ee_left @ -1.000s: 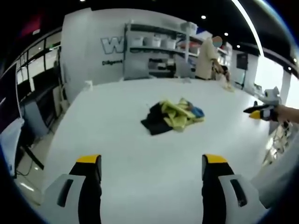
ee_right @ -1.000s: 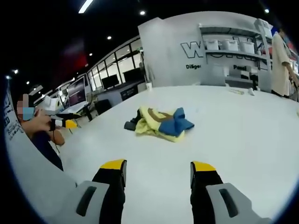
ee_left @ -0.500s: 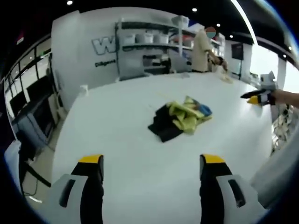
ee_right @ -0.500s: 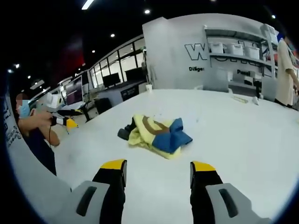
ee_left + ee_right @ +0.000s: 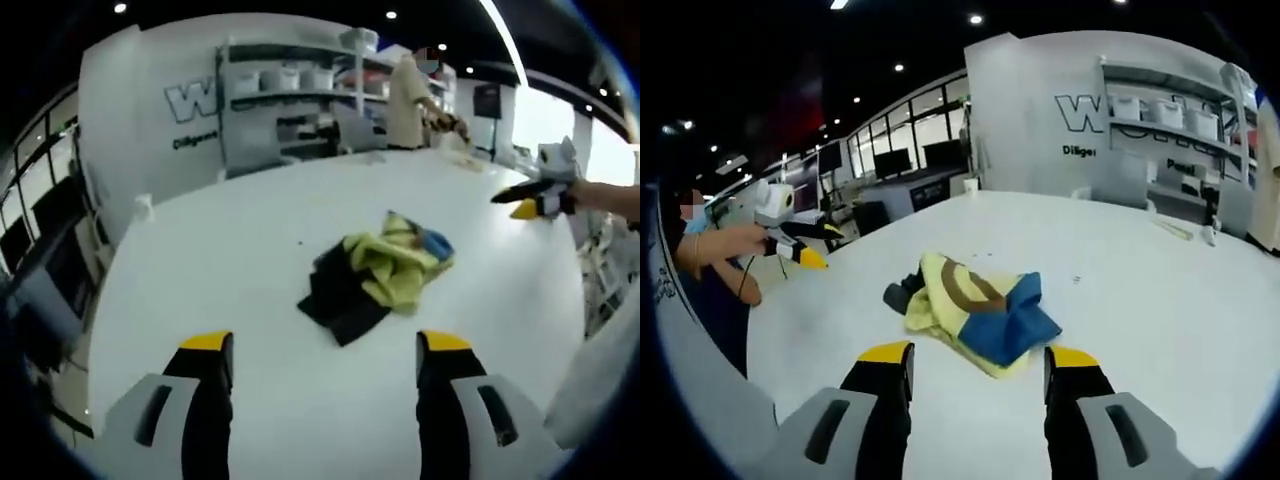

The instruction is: Fold the garment on the visible template until the final outline fits inside the template.

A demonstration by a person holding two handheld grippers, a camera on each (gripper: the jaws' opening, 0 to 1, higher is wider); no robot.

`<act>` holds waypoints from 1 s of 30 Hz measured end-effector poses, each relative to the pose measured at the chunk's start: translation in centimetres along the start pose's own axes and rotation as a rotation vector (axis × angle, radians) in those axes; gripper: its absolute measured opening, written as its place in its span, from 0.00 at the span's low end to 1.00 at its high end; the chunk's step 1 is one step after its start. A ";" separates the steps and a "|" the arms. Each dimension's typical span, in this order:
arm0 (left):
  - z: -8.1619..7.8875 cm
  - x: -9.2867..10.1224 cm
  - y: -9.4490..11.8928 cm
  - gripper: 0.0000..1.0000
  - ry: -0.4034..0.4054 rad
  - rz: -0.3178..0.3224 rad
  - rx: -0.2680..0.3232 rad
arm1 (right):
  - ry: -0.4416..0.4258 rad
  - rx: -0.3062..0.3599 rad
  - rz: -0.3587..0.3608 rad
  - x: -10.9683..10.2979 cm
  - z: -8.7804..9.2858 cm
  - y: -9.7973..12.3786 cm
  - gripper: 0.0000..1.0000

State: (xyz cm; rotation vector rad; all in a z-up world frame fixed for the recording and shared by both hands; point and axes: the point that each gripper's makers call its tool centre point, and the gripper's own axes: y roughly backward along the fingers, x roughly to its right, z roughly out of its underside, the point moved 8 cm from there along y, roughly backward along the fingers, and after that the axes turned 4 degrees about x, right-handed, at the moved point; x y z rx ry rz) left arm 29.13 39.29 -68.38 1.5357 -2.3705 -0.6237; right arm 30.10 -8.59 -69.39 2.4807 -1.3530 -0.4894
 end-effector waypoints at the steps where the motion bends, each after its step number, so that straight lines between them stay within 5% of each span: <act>1: -0.4 -0.3 -0.7 0.68 -0.004 0.004 -0.001 | 0.003 0.003 -0.005 0.0 -0.4 -0.6 0.48; 9: -2.8 0.1 -7.4 0.55 -0.056 0.108 -0.004 | 0.068 -0.013 -0.054 0.8 -2.2 -5.6 0.45; 13: -3.4 0.5 -8.9 0.48 -0.060 0.130 -0.015 | 0.066 -0.018 -0.059 1.1 -2.6 -7.0 0.41; 19: -4.5 -0.2 -14.1 0.41 -0.120 0.172 -0.023 | 0.018 -0.051 -0.056 1.9 -2.0 -10.8 0.41; 23: -4.3 0.3 -18.2 0.39 -0.119 0.229 -0.030 | -0.016 -0.083 -0.053 1.7 -1.1 -13.5 0.37; 30: -3.8 1.0 -20.6 0.33 -0.129 0.262 -0.071 | -0.013 -0.101 -0.061 2.0 -0.7 -15.3 0.29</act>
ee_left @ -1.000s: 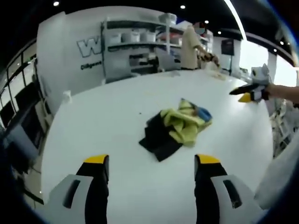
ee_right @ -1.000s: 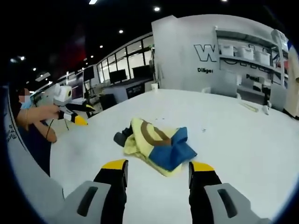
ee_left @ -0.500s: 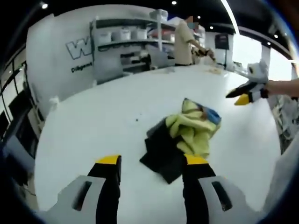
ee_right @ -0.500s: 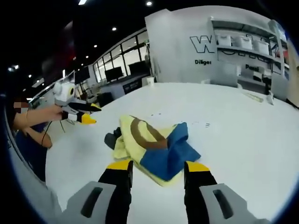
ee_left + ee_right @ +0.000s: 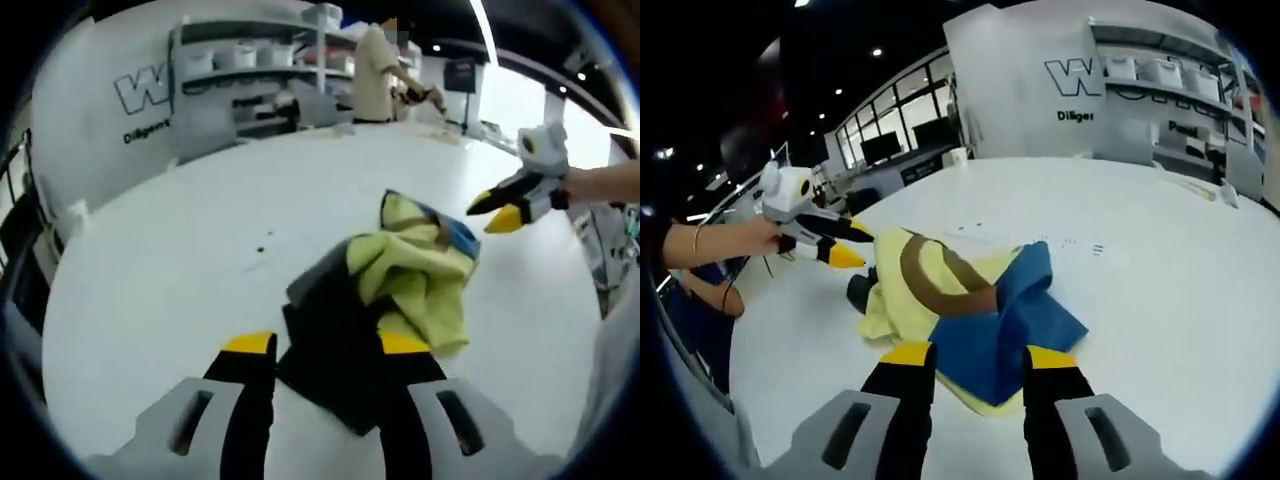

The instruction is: Fold the garment on the visible template until the final outline fits inside the template.

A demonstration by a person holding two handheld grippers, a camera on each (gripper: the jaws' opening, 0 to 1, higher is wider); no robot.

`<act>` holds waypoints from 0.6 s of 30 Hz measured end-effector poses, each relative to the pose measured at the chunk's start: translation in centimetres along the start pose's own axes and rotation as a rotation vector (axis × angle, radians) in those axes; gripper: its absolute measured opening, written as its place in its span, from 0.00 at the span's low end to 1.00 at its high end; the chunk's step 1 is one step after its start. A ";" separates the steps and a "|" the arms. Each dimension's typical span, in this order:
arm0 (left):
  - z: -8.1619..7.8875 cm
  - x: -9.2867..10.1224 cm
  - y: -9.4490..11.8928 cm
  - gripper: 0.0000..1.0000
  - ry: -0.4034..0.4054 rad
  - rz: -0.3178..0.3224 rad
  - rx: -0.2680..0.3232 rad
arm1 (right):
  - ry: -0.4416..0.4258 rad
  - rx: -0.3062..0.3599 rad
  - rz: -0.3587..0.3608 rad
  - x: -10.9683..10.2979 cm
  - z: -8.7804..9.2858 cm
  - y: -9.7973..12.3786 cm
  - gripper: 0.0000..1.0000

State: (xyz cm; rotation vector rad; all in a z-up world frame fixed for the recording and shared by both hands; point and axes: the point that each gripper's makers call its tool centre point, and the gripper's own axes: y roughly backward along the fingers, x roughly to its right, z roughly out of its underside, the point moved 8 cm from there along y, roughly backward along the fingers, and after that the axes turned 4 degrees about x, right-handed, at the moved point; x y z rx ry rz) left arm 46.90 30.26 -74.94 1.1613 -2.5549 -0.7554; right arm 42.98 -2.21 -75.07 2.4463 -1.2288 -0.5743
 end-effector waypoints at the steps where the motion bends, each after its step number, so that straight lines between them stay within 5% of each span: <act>1: 0.1 -0.1 -0.4 0.32 0.000 0.003 -0.003 | 0.002 0.000 -0.002 0.0 0.1 -0.2 0.27; 12: 1.8 0.2 -4.7 0.21 0.042 0.051 -0.077 | -0.010 -0.078 -0.027 -0.5 2.5 -2.8 0.23; 18: 1.8 0.1 -5.4 0.03 0.051 0.078 -0.082 | 0.043 -0.120 -0.028 -0.1 2.7 -3.4 0.02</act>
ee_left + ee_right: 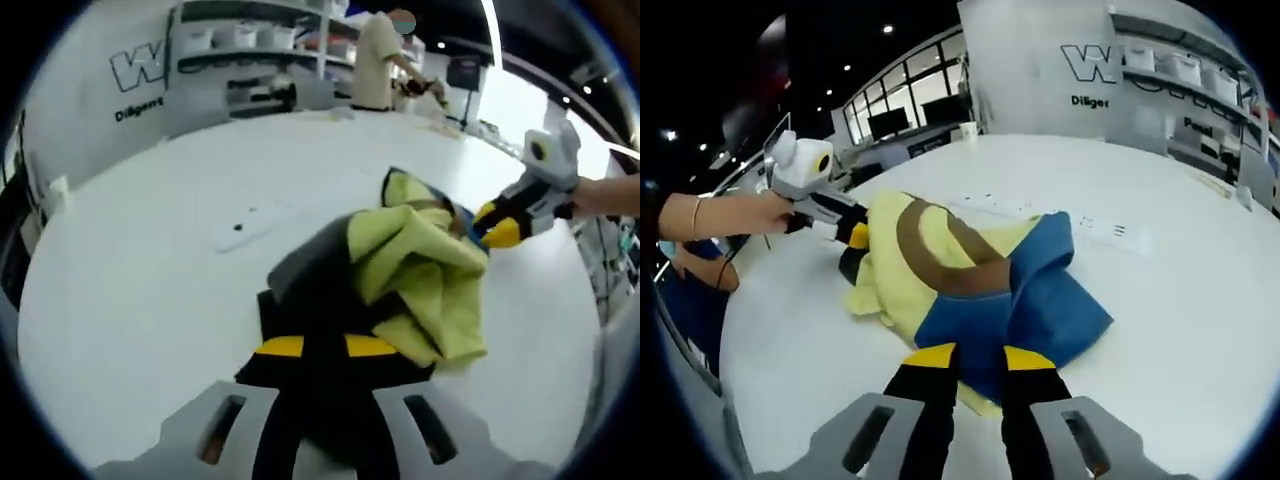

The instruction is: Fold the garment on the visible template until the final outline fits inside the template.

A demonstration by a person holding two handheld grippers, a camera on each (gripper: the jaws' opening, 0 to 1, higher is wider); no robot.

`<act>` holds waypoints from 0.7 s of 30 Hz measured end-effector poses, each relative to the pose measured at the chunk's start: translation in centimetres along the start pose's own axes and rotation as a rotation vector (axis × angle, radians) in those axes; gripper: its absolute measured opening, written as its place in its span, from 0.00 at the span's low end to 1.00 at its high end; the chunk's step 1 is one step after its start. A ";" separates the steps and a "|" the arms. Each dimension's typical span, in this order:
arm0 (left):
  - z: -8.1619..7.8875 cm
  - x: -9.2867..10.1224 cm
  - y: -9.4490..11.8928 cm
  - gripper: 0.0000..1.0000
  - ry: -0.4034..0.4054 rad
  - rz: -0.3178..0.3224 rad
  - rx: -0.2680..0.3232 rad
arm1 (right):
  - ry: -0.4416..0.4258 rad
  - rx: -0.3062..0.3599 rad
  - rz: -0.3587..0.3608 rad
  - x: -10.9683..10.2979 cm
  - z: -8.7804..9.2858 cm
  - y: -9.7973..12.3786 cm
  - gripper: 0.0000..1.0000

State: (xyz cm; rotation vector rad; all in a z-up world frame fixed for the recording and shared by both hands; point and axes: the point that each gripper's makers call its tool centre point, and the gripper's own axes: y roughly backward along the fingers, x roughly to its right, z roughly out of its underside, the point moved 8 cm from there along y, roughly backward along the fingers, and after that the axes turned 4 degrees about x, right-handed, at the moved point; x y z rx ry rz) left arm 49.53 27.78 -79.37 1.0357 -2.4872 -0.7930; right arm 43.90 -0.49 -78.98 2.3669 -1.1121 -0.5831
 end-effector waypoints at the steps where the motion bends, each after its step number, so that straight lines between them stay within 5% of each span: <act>1: -0.1 0.1 0.0 0.00 0.000 0.000 0.001 | 0.001 -0.004 0.005 0.1 0.0 0.0 0.00; 5: -0.5 0.7 0.9 0.00 0.017 -0.017 -0.011 | -0.045 0.007 0.023 0.3 -0.8 1.1 0.00; 14: -2.6 3.0 4.9 0.00 -0.106 -0.056 0.009 | -0.014 0.074 0.015 -1.1 -2.8 4.0 0.00; 21: -3.8 5.2 9.6 0.00 -0.173 -0.104 0.057 | 0.104 0.152 0.042 -2.1 -5.8 7.6 0.00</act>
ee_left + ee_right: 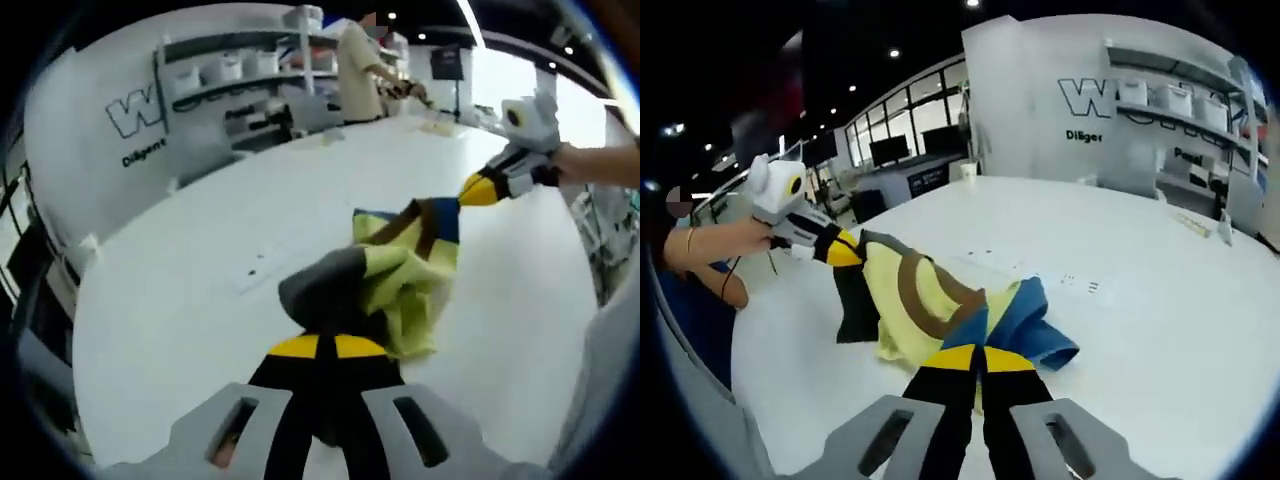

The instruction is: Fold the garment on the visible template until the final outline fits inside the template.

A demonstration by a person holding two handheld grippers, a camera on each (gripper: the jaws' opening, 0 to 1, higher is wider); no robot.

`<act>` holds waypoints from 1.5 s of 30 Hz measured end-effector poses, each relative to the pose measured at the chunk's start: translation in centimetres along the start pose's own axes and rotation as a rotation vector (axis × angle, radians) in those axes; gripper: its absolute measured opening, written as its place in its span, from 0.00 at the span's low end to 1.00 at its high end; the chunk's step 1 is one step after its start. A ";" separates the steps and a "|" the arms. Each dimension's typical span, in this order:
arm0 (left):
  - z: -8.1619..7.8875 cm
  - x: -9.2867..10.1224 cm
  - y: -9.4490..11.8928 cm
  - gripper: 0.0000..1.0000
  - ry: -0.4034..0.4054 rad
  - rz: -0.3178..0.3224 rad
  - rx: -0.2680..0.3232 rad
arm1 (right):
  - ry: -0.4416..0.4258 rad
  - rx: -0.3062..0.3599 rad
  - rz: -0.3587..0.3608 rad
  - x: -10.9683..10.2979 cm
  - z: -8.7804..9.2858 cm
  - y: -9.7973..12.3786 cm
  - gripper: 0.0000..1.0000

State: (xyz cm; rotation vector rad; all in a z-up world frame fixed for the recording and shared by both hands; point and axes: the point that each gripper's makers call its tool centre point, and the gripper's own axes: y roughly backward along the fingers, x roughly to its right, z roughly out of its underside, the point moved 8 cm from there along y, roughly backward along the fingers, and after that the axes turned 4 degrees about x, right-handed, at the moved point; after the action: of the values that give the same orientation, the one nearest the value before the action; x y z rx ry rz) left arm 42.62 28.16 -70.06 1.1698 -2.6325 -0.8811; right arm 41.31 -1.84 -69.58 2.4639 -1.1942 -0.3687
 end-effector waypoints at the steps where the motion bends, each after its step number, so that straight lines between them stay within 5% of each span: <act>1: 0.1 0.3 0.7 0.00 -0.004 -0.013 -0.007 | -0.012 0.022 0.000 -0.2 -0.5 0.4 0.00; 10: 0.7 3.0 5.0 0.00 -0.005 -0.043 0.018 | 0.019 0.121 0.013 -1.8 -3.7 4.3 0.00; 21: 1.4 5.4 10.4 0.00 0.044 -0.117 0.094 | -0.014 0.234 0.007 -4.3 -5.0 8.9 0.00; 34: -1.0 7.0 16.3 0.00 0.060 -0.279 0.269 | -0.027 0.306 0.020 -6.0 -5.8 13.1 0.00; 37: -2.1 7.2 17.1 0.00 0.096 -0.255 0.312 | -0.026 0.345 0.028 -6.3 -6.2 14.1 0.00; 45: -5.8 8.5 18.6 0.00 0.012 -0.262 0.383 | -0.019 0.414 0.050 -6.1 -8.0 17.0 0.00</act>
State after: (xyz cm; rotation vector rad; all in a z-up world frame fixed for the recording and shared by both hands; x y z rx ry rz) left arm 26.87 29.29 -55.87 1.6293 -2.7581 -0.4037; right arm 28.91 -4.90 -54.53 2.7701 -1.4604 -0.1388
